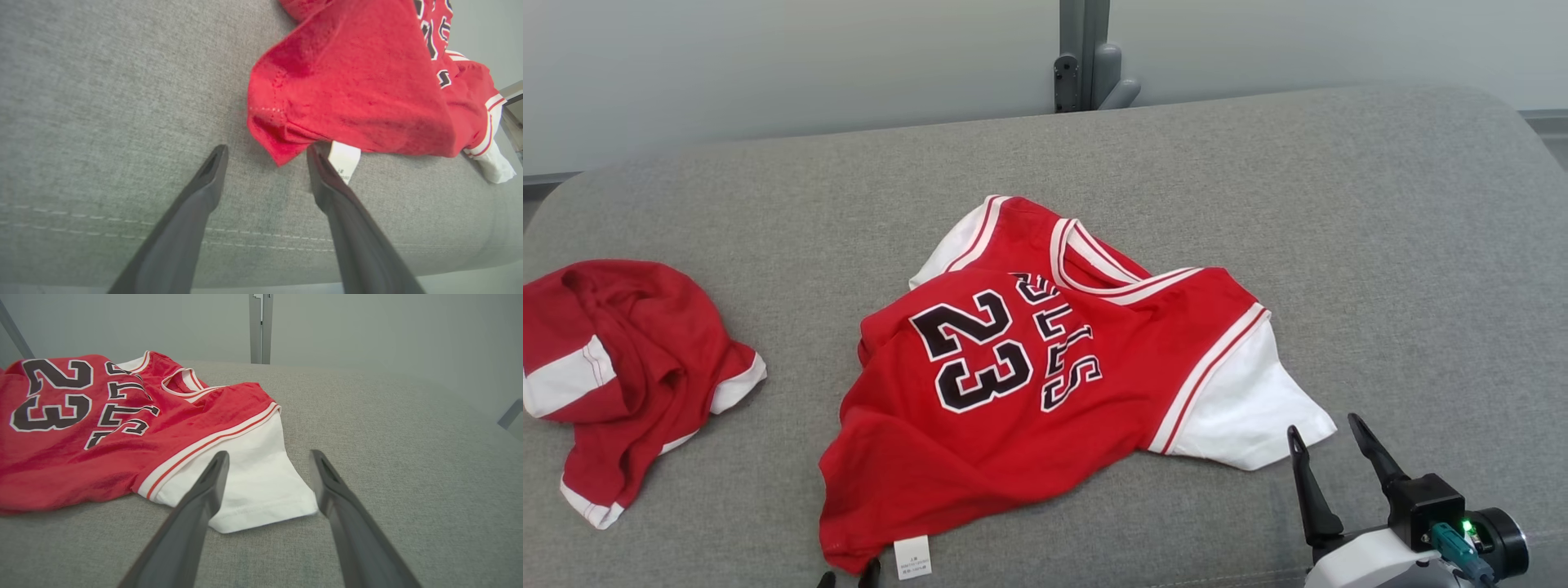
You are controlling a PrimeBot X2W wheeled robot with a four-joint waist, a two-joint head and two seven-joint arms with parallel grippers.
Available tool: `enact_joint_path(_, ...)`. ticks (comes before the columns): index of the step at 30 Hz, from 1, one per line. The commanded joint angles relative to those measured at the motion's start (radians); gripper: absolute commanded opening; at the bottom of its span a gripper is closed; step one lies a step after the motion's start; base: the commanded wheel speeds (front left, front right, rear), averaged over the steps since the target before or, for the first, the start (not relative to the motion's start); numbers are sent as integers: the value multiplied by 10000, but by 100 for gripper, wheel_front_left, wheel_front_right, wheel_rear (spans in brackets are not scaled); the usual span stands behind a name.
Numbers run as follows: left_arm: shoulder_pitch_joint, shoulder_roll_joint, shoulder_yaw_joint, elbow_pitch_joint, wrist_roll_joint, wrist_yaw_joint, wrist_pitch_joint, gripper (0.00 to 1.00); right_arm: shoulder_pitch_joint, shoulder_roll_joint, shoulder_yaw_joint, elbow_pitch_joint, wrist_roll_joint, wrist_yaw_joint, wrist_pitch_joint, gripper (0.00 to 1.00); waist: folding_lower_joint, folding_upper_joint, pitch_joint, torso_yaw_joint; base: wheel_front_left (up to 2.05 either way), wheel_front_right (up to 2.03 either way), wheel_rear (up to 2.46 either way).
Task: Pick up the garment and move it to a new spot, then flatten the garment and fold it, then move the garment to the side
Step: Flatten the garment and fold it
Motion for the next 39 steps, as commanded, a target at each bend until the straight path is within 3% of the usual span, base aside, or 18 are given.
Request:
enact_joint_path(1,152,17,-17,60,29,-15,10,100,56,-15,-5,9,35,-3,-30,100,0,105,-56,-80,0,0,0)
enact_joint_path(9,659,315,512,-872,352,-13,4,100,238,-15,-104,-35,111,-5,-30,100,0,105,-235,-181,0,0,0)
enact_joint_path(18,1389,-181,2517,-2889,2463,230,3,100,371,-20,-352,-647,12,-3,-30,100,0,105,-567,-223,0,0,0)
enact_joint_path(24,1533,-480,3540,-3676,3979,147,3,100,324,-20,-657,-1161,-179,-3,-30,100,0,105,-793,-320,0,0,0)
enact_joint_path(31,1156,-788,4152,-3697,4846,25,3,100,328,-17,-983,-1409,-382,-3,-30,100,0,105,-984,-401,0,0,0)
enact_joint_path(39,864,-858,3846,-3007,5031,-19,3,100,14,-15,-896,-1015,-497,-3,-30,100,0,105,-1118,-520,0,0,0)
